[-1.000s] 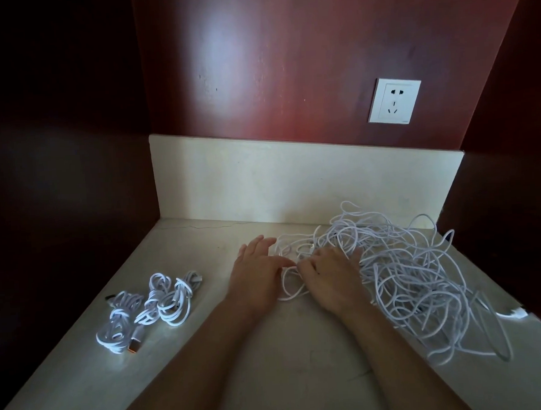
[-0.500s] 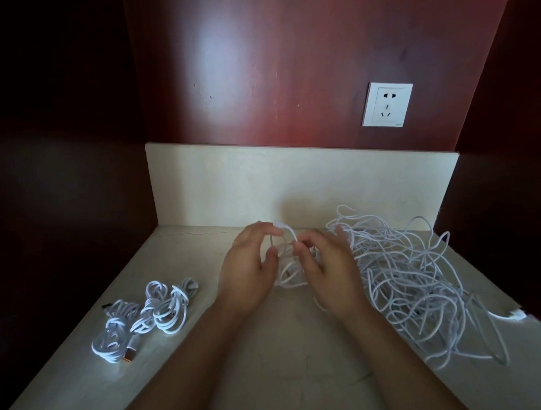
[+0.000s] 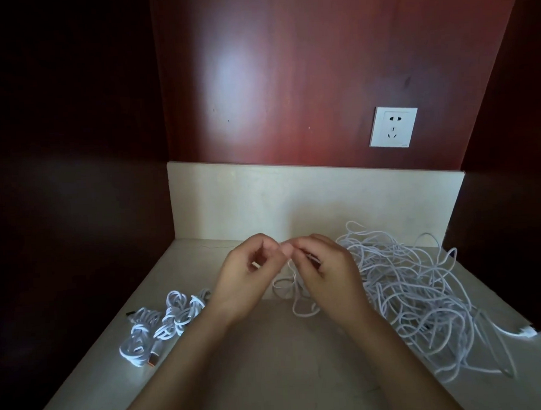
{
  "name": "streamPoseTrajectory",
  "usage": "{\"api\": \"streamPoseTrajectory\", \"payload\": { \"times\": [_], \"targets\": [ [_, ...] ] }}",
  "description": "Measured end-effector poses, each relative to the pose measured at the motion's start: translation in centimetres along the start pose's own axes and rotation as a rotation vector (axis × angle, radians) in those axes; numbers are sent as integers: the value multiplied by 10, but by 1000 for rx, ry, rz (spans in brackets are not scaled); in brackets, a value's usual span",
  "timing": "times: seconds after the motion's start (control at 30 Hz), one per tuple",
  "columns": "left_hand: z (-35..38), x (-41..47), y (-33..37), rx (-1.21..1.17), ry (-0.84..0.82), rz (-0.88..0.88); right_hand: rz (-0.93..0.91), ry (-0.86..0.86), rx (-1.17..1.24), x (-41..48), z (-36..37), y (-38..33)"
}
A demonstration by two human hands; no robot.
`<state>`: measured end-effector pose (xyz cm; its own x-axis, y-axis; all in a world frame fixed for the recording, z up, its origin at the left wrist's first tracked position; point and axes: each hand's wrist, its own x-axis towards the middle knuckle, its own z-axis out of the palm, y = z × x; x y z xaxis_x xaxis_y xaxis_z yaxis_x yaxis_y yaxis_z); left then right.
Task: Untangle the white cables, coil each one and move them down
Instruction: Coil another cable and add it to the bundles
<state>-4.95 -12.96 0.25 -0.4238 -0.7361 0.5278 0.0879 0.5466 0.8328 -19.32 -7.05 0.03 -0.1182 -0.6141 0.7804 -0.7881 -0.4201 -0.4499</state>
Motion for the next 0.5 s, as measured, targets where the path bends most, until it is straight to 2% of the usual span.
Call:
{"api": "streamPoseTrajectory", "payload": {
  "times": [0.1,0.17,0.3,0.37,0.5],
  "targets": [
    [-6,-4,-9,-149,-65,-96,-25,-37,-40,3,3,-3],
    [-9,-6,-16,-243,-130,-163,8,-66,15,3,10,-4],
    [-10,-4,-18,-603,-80,-331,237,-2,302,-11,38,-8],
    [-14,-2,-15,-761,-20,-397,257,-11,263,-21,49,-4],
    [-28,1,-18,-1123,65,-412,268,-160,38,-31,55,14]
  ]
}}
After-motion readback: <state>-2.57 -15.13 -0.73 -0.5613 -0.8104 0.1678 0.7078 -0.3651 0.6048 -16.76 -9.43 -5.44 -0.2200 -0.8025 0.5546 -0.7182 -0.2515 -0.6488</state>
